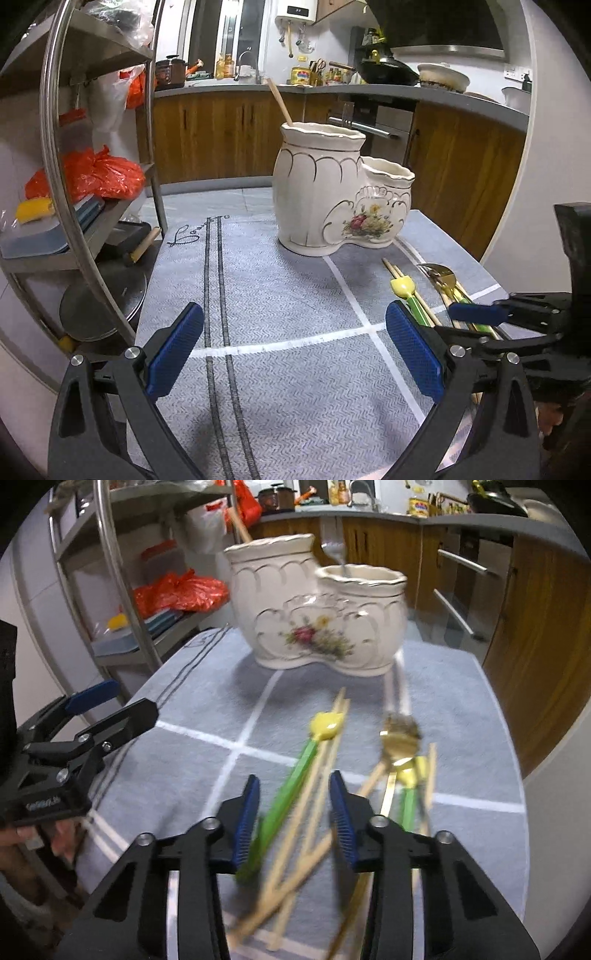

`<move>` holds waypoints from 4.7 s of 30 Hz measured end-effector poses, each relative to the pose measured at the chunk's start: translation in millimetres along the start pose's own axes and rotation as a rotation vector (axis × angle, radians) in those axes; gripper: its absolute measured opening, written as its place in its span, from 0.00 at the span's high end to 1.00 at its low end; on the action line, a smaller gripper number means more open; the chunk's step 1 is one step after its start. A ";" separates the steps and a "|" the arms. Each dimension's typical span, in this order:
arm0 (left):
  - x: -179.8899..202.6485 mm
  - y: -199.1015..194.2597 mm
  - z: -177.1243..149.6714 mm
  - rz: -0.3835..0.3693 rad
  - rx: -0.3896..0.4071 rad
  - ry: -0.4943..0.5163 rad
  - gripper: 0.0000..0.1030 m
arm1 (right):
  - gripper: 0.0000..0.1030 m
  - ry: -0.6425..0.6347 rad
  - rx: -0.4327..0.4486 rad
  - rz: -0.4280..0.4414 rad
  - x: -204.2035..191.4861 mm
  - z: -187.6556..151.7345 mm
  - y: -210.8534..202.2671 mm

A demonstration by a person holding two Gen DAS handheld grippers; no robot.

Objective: Organize utensils
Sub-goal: 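Grasp and lift the green tulip-top spoon with the right tool while the left tool approaches a chopstick, then close the left tool on another wooden chopstick while the right tool holds the spoon raised, then carry the chopstick in the left tool while the right tool carries the spoon over the pot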

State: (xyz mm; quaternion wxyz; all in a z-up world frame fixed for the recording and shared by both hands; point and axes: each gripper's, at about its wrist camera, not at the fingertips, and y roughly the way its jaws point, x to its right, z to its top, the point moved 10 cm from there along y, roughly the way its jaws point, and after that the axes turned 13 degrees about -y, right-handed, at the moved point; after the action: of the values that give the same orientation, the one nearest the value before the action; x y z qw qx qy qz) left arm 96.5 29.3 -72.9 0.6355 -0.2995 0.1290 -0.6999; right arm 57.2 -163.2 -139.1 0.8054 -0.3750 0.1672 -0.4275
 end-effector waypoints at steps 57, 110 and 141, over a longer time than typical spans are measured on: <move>92.9 50.4 -48.7 0.082 -0.263 0.088 0.28 | 0.90 0.176 0.436 -0.033 118.5 33.1 -84.7; 64.7 -19.7 108.4 -0.208 0.218 0.103 0.94 | 0.90 0.119 0.559 -0.053 110.6 112.6 -93.6; 76.1 77.8 169.8 -0.139 0.317 0.073 0.94 | 0.90 0.157 0.510 -0.091 144.6 169.1 5.6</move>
State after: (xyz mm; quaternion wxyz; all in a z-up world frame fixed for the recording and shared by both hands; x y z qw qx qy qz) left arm 257.8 -22.7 36.6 0.6198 -0.1783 0.0190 -0.7640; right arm 243.8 -201.0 -23.7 0.8384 -0.1327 0.0992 -0.5192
